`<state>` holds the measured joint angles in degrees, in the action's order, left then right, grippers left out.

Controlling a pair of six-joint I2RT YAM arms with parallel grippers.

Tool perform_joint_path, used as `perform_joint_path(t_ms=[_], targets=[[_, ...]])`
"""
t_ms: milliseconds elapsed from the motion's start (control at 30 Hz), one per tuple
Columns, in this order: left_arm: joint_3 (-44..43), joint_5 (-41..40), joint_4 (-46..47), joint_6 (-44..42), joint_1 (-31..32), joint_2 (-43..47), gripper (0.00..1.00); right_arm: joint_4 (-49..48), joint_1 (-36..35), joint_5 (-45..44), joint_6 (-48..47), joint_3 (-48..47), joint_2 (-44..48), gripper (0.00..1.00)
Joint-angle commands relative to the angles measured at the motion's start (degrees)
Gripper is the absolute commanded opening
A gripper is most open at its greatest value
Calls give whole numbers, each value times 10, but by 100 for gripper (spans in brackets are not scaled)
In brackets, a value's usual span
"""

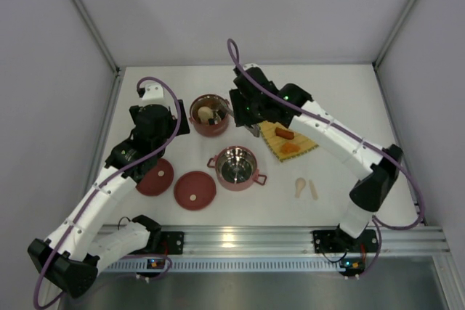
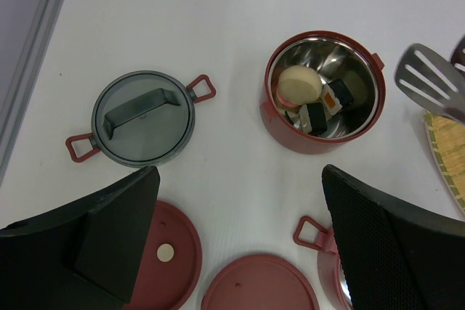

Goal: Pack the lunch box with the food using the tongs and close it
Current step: Place the fake food in the packing box, then pick up the fake food from the plate.

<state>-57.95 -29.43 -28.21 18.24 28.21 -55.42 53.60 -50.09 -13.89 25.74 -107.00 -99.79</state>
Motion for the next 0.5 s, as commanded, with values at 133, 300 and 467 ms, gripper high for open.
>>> perform_joint_path(t_ms=[133,300,467], targets=[[-10,-2,10,-4,0,-3,99,27,-5,-34,33,204,182,46],[-10,0,11,-3,0,-5,99,49,-4,-41,49,263,249,46],[-10,-1,11,-2,-1,-7,99,48,-4,-41,61,298,283,46]])
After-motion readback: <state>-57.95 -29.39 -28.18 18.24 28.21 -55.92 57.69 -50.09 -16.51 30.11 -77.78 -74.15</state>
